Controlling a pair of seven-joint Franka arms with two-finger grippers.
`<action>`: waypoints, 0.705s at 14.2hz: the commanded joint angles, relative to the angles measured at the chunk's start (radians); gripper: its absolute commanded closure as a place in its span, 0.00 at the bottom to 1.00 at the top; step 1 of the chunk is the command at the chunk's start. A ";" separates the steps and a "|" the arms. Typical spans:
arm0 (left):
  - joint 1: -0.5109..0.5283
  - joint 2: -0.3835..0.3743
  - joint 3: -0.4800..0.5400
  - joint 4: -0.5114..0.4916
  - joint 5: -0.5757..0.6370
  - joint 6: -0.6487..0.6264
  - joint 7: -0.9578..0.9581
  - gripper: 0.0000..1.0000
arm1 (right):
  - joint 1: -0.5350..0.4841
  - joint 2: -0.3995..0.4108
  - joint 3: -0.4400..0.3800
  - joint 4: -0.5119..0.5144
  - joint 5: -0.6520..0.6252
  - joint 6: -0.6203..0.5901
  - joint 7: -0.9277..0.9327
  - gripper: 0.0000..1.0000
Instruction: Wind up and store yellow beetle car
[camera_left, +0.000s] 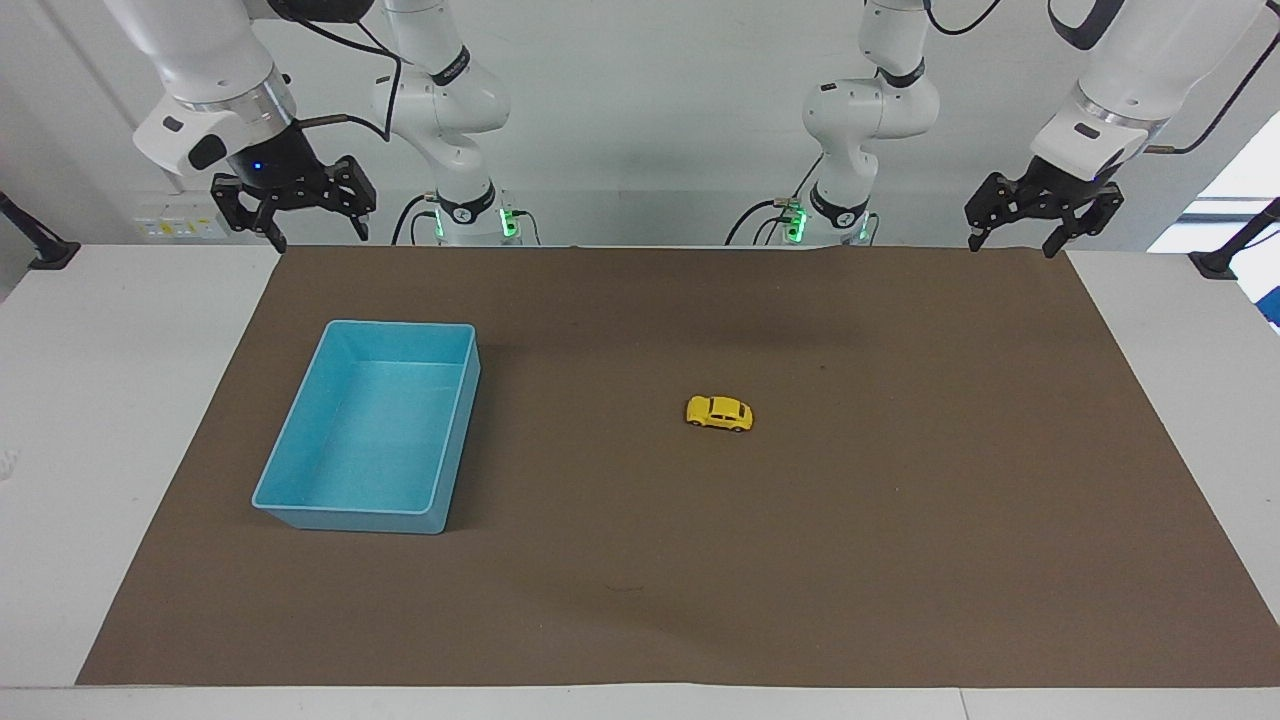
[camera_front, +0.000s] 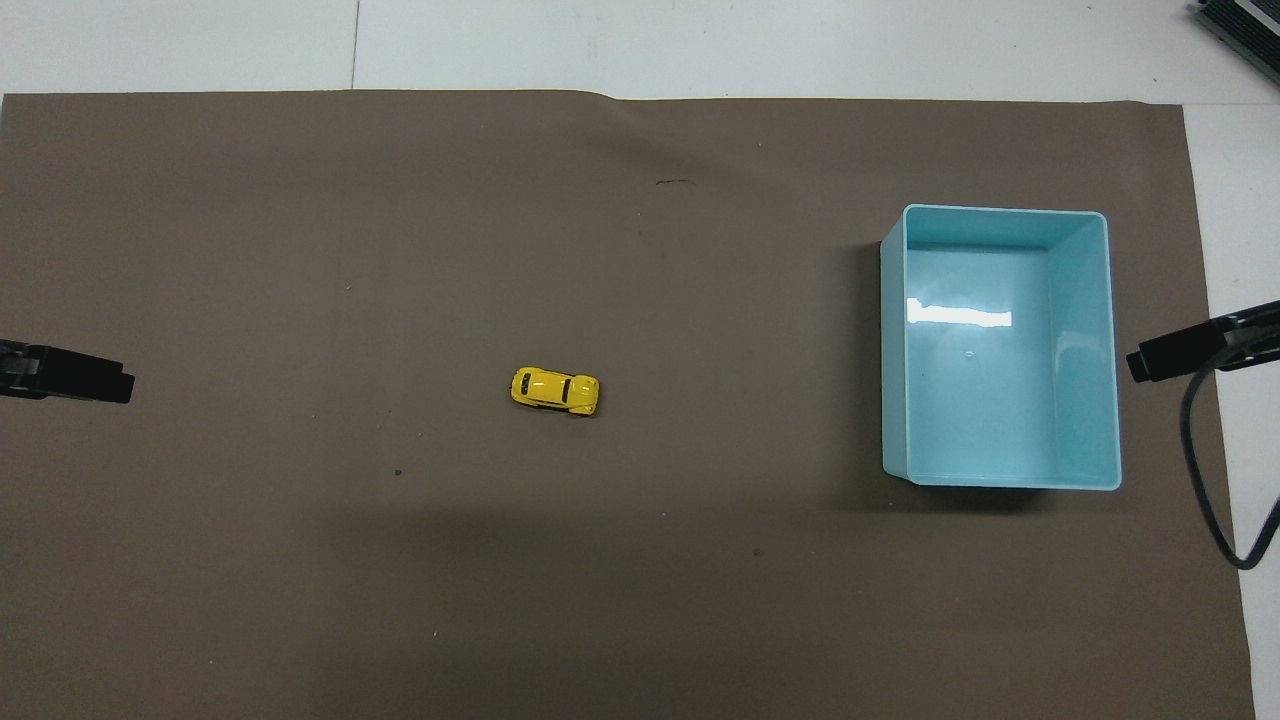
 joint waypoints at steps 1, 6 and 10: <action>-0.003 -0.020 0.001 -0.024 0.004 0.001 -0.006 0.00 | -0.007 -0.023 0.001 -0.028 -0.001 0.011 -0.014 0.00; -0.002 -0.020 0.001 -0.024 0.004 0.006 -0.009 0.00 | -0.007 -0.023 0.005 -0.028 -0.001 0.011 0.024 0.00; -0.002 -0.020 -0.001 -0.026 0.004 0.006 -0.009 0.00 | -0.007 -0.023 0.004 -0.028 0.001 0.011 0.030 0.00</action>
